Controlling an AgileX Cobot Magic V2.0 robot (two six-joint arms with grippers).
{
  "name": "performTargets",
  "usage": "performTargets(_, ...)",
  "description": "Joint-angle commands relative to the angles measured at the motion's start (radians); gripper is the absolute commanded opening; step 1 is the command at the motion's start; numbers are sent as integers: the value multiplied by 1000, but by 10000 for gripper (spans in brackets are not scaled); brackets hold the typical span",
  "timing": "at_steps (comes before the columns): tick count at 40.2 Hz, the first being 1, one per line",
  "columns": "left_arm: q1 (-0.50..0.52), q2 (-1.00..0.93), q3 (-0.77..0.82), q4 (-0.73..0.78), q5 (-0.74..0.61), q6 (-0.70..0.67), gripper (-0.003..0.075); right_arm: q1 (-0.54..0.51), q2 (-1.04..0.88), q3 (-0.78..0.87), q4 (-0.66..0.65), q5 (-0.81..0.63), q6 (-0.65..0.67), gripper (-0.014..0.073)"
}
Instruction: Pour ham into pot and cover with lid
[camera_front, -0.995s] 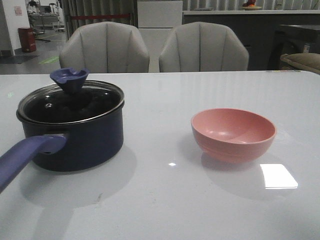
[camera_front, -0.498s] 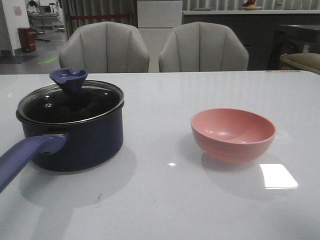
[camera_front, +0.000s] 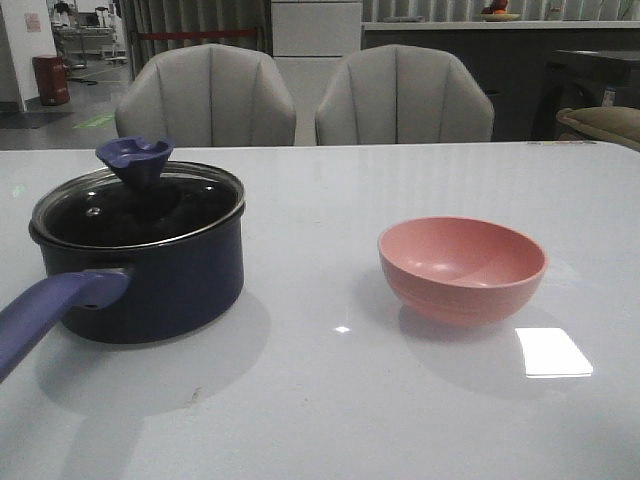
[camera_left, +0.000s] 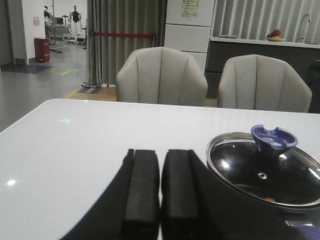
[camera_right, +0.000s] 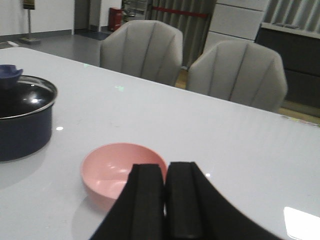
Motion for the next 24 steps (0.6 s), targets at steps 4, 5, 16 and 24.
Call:
performTargets(4,0,-17,20,-8,-86,-12,113,-120,-61,-26,-195,-4,201,158)
performTargets(5,0,-17,20,-8,-86,-12,113,-135,-74,-23,-219,12,229,158)
performTargets(16,0,-17,20,-8,-86,-12,113,-151,-143,88,-403,-54,492,158)
performTargets(24,0,-17,20,-8,-86,-12,113,-151,-143,148,-403,-164,505,158)
